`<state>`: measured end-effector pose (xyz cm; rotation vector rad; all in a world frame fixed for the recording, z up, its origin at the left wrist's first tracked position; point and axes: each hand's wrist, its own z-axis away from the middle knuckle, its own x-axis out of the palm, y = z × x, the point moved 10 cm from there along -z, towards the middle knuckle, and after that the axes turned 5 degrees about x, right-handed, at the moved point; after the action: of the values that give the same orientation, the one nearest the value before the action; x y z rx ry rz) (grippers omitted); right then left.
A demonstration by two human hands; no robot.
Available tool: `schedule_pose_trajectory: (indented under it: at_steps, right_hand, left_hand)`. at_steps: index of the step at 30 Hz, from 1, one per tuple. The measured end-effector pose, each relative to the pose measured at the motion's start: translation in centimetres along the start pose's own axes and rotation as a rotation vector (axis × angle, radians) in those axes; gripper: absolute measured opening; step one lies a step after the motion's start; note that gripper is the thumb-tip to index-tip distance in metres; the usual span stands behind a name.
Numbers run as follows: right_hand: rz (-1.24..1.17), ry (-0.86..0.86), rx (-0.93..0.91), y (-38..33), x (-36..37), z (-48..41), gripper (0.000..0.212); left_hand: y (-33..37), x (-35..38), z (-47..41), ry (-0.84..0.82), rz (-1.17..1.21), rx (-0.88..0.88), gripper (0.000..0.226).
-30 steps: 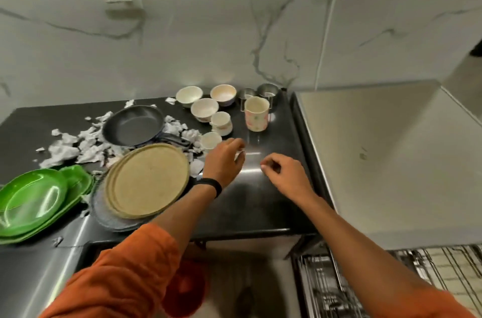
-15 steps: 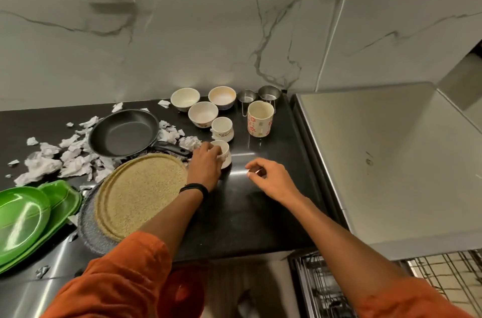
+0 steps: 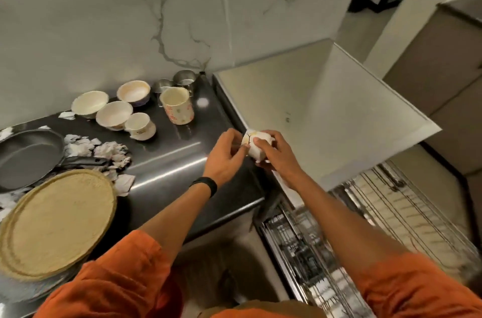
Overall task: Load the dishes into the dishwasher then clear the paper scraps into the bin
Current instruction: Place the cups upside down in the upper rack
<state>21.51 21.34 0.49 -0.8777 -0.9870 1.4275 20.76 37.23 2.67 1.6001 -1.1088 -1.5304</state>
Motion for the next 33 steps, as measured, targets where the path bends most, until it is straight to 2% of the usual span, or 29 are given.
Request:
schedule_pose_trajectory:
  at_steps: [3,6,8,10,12,15,18,22,28,33]
  right_hand:
    - [0.109,0.067,0.022,0.3,-6.8,1.9,0.044]
    - [0.232,0.067,0.072,1.3,-12.9,3.9,0.059]
    - [0.272,0.025,0.093,2.3,-16.4,5.2,0.068]
    - [0.253,-0.020,0.124,3.5,-19.5,6.5,0.068]
    - [0.178,-0.065,0.168,4.7,-22.0,7.7,0.059]
    - [0.063,-0.092,0.228,7.1,-25.8,8.3,0.034]
    - [0.027,-0.060,0.276,10.4,-29.2,8.0,0.031]
    - [0.121,-0.033,0.302,14.5,-31.1,6.9,0.030]
    - [0.452,-0.018,0.293,21.9,-32.0,1.9,0.032]
    - [0.490,0.016,0.307,26.7,-32.3,-1.3,0.033]
  left_hand:
    - [3.2,5.3,-0.1,-0.143,0.016,0.086,0.058]
    - [6.3,11.6,0.4,-0.306,-0.072,0.154,0.074]
    - [7.8,16.0,1.0,-0.399,-0.153,0.172,0.075]
    - [8.5,20.1,2.0,-0.459,-0.156,0.155,0.074]
    - [8.8,23.0,3.0,-0.487,-0.154,0.123,0.075]
    - [8.8,26.8,4.1,-0.502,-0.128,0.093,0.073]
    - [8.0,30.3,5.1,-0.506,-0.066,0.037,0.064]
    - [4.8,33.8,6.3,-0.483,-0.016,-0.100,0.056]
    - [-2.5,38.3,5.4,-0.443,-0.072,-0.240,0.028]
    - [-9.8,42.1,5.2,-0.342,-0.101,-0.406,0.024]
